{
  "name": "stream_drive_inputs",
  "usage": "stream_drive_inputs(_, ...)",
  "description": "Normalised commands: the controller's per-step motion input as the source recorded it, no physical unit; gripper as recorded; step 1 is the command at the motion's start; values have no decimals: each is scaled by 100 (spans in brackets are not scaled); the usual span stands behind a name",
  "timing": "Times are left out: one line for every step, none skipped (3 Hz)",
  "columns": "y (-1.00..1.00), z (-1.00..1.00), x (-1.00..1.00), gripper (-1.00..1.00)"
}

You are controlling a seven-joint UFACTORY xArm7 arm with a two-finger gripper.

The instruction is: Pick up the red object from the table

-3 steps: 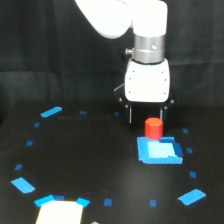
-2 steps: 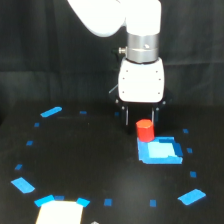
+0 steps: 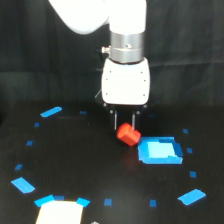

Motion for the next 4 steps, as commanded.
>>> stream_drive_inputs(-20, 82, -100, -100)
stream_drive_inputs(83, -89, -100, 63)
stream_drive_inputs(61, -10, 100, 100)
stream_drive_inputs(54, -91, 100, -100)
